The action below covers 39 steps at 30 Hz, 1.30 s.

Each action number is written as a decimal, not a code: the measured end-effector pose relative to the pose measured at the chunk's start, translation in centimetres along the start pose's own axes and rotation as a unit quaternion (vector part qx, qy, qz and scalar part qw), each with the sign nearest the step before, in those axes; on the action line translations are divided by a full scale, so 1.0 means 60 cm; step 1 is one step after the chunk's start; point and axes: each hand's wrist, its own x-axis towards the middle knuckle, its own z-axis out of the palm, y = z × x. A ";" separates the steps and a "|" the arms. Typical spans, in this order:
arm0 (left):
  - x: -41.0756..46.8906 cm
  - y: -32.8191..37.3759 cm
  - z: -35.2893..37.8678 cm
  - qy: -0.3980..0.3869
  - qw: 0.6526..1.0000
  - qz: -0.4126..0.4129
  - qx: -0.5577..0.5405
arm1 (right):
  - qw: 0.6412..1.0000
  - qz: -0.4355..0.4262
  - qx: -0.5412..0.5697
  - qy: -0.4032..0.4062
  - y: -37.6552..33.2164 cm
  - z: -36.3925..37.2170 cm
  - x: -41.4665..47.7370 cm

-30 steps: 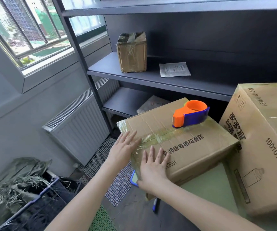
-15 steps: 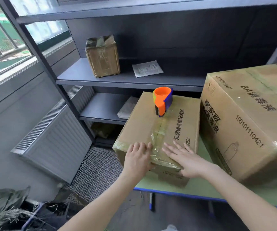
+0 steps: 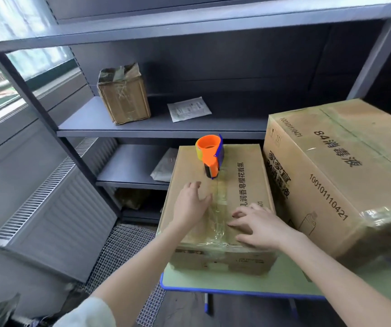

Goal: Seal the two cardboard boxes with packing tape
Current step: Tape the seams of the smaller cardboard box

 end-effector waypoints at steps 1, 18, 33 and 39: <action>0.015 0.005 0.005 0.002 1.000 -0.012 -0.015 | 1.000 0.001 0.009 0.006 0.002 -0.001 0.004; 0.154 0.099 0.052 0.113 0.983 -0.111 -0.092 | 0.996 -0.023 0.074 0.030 0.036 0.013 0.018; 0.106 0.079 -0.029 0.110 0.992 -0.005 -0.066 | 0.980 0.043 0.037 0.191 0.031 -0.052 0.073; 0.040 0.064 -0.073 0.098 0.991 -0.029 -0.084 | 0.973 -0.048 -0.063 0.215 -0.009 -0.079 0.132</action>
